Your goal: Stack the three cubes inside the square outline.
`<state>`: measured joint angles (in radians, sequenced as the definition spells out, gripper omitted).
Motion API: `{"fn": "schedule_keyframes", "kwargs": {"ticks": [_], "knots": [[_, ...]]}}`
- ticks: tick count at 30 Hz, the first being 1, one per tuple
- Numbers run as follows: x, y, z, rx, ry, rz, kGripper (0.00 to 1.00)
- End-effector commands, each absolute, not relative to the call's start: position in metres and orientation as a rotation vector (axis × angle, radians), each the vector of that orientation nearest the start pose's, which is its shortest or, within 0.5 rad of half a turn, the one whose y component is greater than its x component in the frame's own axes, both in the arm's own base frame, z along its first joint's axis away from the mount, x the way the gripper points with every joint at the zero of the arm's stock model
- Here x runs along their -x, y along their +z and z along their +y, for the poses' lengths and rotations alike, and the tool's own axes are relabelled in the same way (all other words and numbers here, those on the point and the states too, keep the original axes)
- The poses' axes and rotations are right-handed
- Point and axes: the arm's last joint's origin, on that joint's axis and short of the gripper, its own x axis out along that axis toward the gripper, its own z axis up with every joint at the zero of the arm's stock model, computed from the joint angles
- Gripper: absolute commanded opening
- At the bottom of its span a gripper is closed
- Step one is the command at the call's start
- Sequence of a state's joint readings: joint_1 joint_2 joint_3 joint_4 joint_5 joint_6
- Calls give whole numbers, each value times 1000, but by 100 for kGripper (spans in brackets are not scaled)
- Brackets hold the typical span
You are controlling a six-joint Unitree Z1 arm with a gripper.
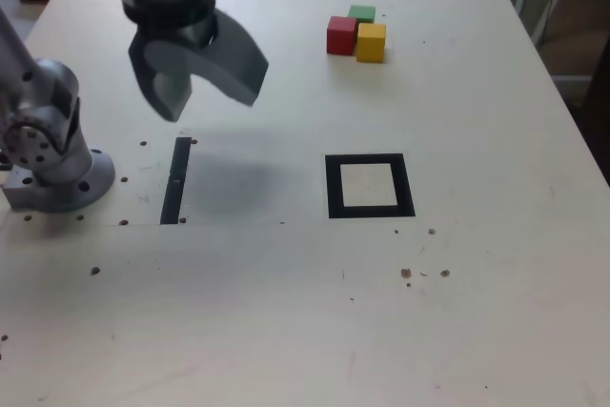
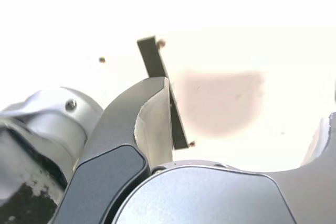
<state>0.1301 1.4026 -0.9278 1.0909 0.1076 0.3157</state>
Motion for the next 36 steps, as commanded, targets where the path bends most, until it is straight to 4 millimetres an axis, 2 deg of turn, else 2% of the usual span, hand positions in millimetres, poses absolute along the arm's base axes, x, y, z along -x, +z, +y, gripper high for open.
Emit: {"fn": "schedule_keyframes", "kwargs": {"ticks": [1,4,10,23,28,36], "knots": [[-170,287,33,-265,-62,1587,97],[-189,295,50,-332,-85,1610,98],[-218,295,80,-390,-154,1701,99],[-251,297,148,-536,-221,1751,100],[-256,296,170,-606,-291,1742,100],[-251,301,196,-796,-501,1663,100]]}}
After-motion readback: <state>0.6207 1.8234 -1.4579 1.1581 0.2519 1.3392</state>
